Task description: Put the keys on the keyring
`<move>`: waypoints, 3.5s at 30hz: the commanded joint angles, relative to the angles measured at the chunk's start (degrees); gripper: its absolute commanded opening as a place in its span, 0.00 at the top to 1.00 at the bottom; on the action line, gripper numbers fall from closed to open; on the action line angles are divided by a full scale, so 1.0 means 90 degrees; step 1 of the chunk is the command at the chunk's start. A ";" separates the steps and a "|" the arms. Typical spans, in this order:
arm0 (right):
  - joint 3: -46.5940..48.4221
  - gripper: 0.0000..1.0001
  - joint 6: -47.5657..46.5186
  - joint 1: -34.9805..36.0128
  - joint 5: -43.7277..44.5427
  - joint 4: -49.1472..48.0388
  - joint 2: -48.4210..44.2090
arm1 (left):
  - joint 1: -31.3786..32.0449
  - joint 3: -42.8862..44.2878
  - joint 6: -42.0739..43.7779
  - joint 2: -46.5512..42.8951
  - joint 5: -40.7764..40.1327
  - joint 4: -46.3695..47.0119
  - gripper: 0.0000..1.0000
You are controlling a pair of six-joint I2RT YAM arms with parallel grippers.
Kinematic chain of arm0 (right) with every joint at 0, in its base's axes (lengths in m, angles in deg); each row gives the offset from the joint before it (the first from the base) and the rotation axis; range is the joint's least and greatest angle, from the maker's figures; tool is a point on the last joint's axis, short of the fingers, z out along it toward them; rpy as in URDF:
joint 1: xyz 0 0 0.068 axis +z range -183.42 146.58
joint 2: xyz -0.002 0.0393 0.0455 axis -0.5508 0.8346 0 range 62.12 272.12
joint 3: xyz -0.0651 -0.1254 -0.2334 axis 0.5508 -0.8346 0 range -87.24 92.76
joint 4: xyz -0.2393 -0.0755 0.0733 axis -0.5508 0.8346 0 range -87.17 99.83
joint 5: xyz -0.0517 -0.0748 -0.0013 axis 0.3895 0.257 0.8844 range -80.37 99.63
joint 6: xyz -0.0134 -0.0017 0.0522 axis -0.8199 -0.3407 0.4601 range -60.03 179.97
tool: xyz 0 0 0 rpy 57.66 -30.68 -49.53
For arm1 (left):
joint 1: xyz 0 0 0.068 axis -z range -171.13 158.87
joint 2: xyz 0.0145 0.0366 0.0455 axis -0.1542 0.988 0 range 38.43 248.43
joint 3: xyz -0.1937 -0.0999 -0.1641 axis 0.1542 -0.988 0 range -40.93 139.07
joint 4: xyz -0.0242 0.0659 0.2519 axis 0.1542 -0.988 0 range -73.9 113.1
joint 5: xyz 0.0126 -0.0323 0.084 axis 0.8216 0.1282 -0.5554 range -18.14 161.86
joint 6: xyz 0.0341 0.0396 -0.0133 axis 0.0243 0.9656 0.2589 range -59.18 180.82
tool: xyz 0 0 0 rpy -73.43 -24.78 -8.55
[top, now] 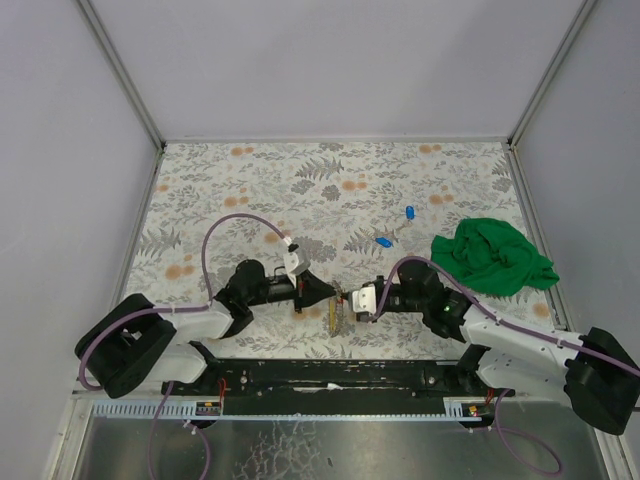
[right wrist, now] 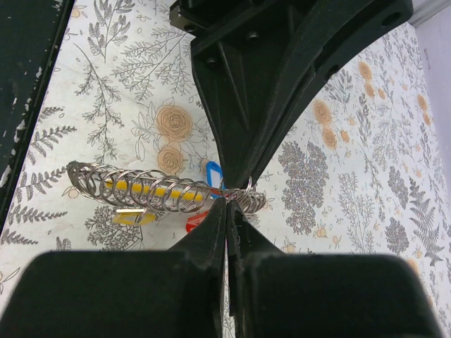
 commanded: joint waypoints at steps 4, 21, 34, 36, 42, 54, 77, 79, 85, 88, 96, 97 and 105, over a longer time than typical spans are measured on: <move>-0.0104 1.00 0.0411 0.0113 -0.0374 -0.0624 0.0474 | -0.0043 -0.0337 -0.1135 0.0044 -0.1387 0.1939 1.00; 0.0167 1.00 0.0475 0.0123 0.0364 -0.0748 0.0810 | 0.0250 -0.0462 -0.0330 -0.0520 -0.2531 0.0684 0.91; 0.1714 1.00 0.0640 0.0105 0.0859 -0.0924 0.2377 | 0.0053 -0.0872 0.0244 -0.2124 -0.4694 -0.0637 0.66; 0.2084 1.00 0.0760 0.0074 0.1017 -0.0980 0.2644 | -0.0013 -0.0975 0.0091 -0.2268 -0.5141 -0.0675 0.62; 0.2885 1.00 0.1467 -0.0018 0.1550 -0.1160 0.3402 | -0.0196 -0.1086 -0.0409 -0.2684 -0.6135 -0.0974 0.43; 0.1979 0.98 0.3761 -0.0214 0.3199 -0.0941 0.3418 | -0.0268 -0.1055 -0.1111 -0.2945 -0.6857 -0.1225 0.00; 0.0267 0.40 0.5428 -0.0455 0.5652 0.0295 0.0613 | -0.0268 0.0001 -0.2022 -0.3783 -0.6547 -0.3884 0.00; 0.0068 0.18 0.5411 -0.0454 0.5972 0.0370 0.0069 | -0.0268 -0.0048 -0.2089 -0.3923 -0.6337 -0.4009 0.00; -0.0422 0.01 0.5311 -0.0453 0.6493 0.0457 -0.1566 | -0.0268 -0.0051 -0.2219 -0.4435 -0.5948 -0.4475 0.00; -0.0745 0.01 0.5342 -0.0454 0.6565 0.0386 -0.2213 | -0.0260 -0.0034 -0.2199 -0.4859 -0.5714 -0.4635 0.00; -0.1611 0.01 0.5654 -0.0454 0.6445 -0.0247 -0.3857 | -0.0258 0.0032 -0.2570 -0.5379 -0.5600 -0.5143 0.00; -0.1652 0.01 0.5618 -0.0453 0.6385 -0.0250 -0.4054 | -0.0253 0.0008 -0.2619 -0.5411 -0.5597 -0.5148 0.00; -0.1675 0.01 0.5582 -0.0453 0.6467 0.0148 -0.4763 | -0.0252 0.0153 -0.2661 -0.5326 -0.5554 -0.5440 0.00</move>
